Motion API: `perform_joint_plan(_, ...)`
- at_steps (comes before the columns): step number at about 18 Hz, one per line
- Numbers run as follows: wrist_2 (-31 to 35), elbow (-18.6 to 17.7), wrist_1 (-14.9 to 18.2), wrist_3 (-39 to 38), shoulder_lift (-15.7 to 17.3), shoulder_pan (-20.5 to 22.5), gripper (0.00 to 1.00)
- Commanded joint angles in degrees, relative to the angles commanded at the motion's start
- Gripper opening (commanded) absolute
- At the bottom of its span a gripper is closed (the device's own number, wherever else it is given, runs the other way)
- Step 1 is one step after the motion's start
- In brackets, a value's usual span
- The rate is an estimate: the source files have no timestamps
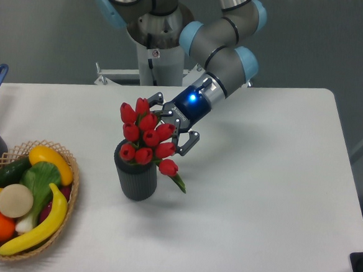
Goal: Insert the flowers into the vase
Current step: 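Open the gripper, release the tulips, and lift the arm away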
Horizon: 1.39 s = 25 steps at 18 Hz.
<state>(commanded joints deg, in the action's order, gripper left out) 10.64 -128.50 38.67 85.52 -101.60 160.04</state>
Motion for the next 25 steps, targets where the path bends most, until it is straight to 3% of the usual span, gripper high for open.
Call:
perform_joint_plan(5,1.0,0.7,0.0,0.1,1.1,5.6,1.00)
perform_joint_plan(10,9.9,4.6,0.0,-0.1,0.9,10.1,1.00)
perform_joint_plan(13,19.5,8.0,0.1,-2.1,0.3,9.7,1.00)
perform_joint_plan(17,34.9,11.8,0.2,-10.4,-0.4,9.3,1.00)
perform_joint_plan(20,43.5,15.0,0.9,-11.2,-0.9,6.0,1.00)
perform_joint_plan(23,54.2,18.9,3.2,-15.9,-1.2,2.8,1.00)
perform_joint_plan(25,57.5,21.3,7.0,-15.7,-1.5,1.9,1.00)
